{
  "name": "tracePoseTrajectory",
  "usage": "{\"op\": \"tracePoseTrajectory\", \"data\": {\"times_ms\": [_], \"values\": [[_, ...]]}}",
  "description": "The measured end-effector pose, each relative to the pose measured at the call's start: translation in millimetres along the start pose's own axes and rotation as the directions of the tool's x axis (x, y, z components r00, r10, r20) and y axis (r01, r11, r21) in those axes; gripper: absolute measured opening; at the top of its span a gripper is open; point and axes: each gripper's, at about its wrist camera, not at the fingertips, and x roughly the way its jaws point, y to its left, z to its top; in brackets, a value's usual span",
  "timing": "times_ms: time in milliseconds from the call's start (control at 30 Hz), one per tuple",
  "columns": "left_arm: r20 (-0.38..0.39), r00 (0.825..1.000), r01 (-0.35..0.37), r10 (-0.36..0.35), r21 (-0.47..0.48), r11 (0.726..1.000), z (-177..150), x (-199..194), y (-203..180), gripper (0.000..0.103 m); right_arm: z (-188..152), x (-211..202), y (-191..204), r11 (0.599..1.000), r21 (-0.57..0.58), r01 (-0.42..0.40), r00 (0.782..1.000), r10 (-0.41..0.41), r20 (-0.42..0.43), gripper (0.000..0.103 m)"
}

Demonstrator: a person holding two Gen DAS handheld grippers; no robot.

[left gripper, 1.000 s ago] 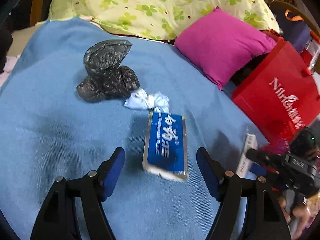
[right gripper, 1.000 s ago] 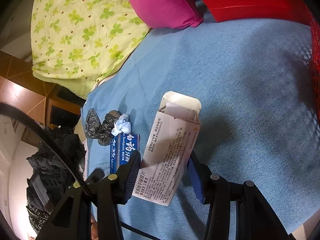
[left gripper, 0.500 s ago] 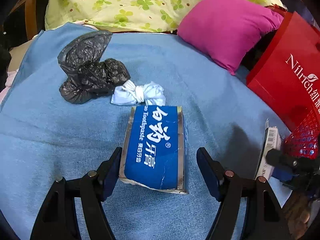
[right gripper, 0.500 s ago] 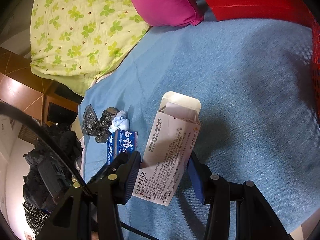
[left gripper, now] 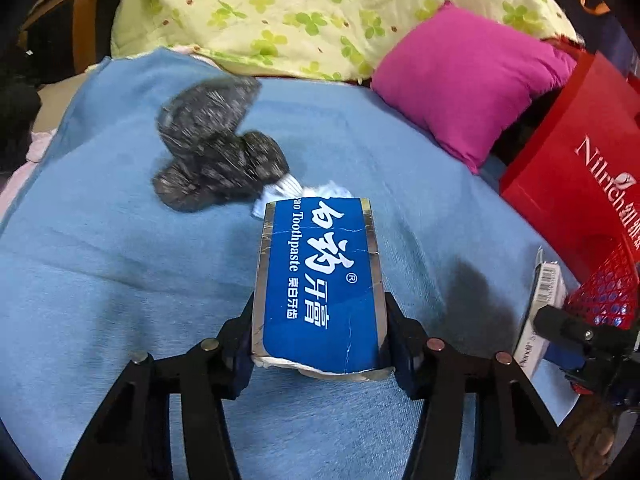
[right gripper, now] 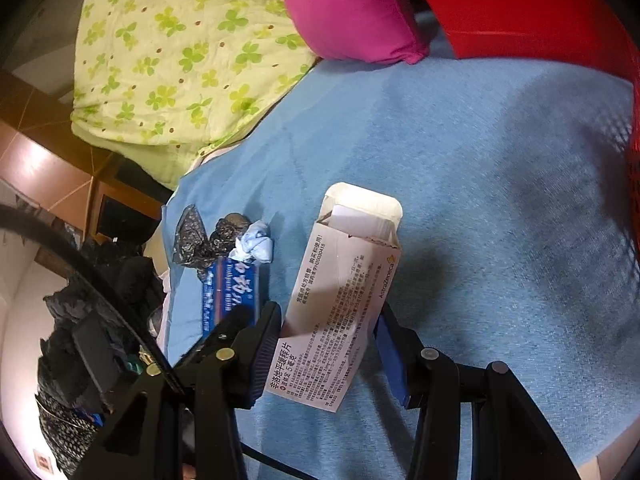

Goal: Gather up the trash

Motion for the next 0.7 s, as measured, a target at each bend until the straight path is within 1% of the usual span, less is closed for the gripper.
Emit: {"op": "tracePoseTrajectory", "data": {"times_ms": [100,267,433,600,700], "values": [[0.032,0.999,-0.001,0.001,-0.001,1.0,1.1,-14.6,8.2,0.058,-2.6,-1.3,11.4,0.998,-0.055,0.024,1.0,-0.023,0.02,0.05],[0.069,0.997,-0.04,0.04,0.013,0.999,0.5,-32.8,17.5,0.058,-7.2,-6.1,29.8,0.987,-0.148,0.062,0.997,-0.053,0.062,0.05],[0.098,0.993,-0.066,0.062,0.037,0.997,0.9,-47.1,16.6,0.058,-15.6,-15.3,52.4,0.959,-0.26,0.109,0.989,-0.078,0.126,0.05],[0.118,0.992,-0.059,0.05,0.077,0.995,-4.7,-60.2,8.3,0.058,-25.0,-27.1,71.0,0.929,-0.346,0.129,0.981,-0.07,0.18,0.05],[0.127,0.991,-0.057,0.045,0.088,0.994,-6.4,-65.2,6.0,0.058,-27.6,-33.7,77.9,0.916,-0.379,0.131,0.977,-0.055,0.204,0.05]]}}
